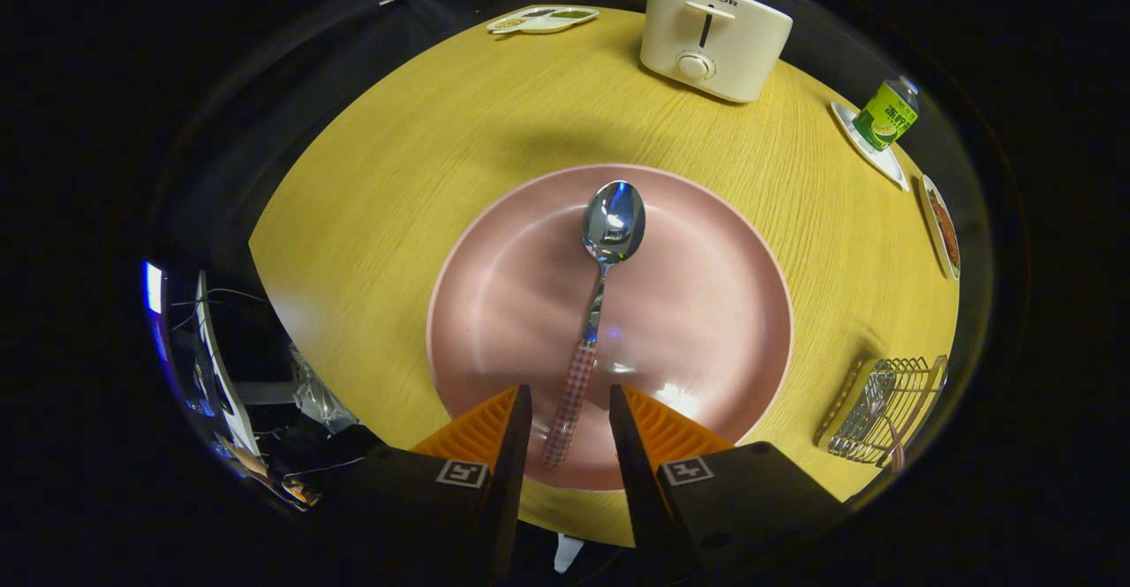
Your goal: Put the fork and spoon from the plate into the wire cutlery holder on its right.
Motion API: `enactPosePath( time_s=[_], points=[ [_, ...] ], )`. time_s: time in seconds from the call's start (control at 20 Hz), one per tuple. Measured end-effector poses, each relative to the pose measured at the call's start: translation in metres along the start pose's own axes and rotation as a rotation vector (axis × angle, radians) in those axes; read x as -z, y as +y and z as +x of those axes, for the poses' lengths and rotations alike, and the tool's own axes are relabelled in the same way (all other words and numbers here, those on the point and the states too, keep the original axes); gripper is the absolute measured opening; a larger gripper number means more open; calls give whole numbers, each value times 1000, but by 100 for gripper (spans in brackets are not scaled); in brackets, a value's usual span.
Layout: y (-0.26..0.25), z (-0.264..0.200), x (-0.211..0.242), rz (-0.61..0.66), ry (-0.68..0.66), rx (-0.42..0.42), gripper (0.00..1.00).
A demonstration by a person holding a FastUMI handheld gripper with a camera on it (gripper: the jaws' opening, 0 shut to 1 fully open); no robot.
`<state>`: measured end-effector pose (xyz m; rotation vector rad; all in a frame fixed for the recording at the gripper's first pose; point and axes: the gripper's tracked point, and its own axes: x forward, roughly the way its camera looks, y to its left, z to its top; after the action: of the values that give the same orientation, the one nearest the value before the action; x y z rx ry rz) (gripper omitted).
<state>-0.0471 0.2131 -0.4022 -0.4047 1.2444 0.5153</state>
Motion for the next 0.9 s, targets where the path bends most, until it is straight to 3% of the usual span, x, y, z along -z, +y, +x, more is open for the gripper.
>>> enactPosePath(
  time_s=[0.2,0.3,0.35,0.5,0.55,0.9],
  points=[
    [-4,4,5,-40,11,29,58],
    [-5,6,4,-28,7,42,52],
    [-6,5,4,-16,9,44,41],
    [-13,0,1,-11,-1,67,36],
    [-13,6,1,-7,-3,68,18],
    [-7,-10,2,-7,-21,-31,10]
  ],
)
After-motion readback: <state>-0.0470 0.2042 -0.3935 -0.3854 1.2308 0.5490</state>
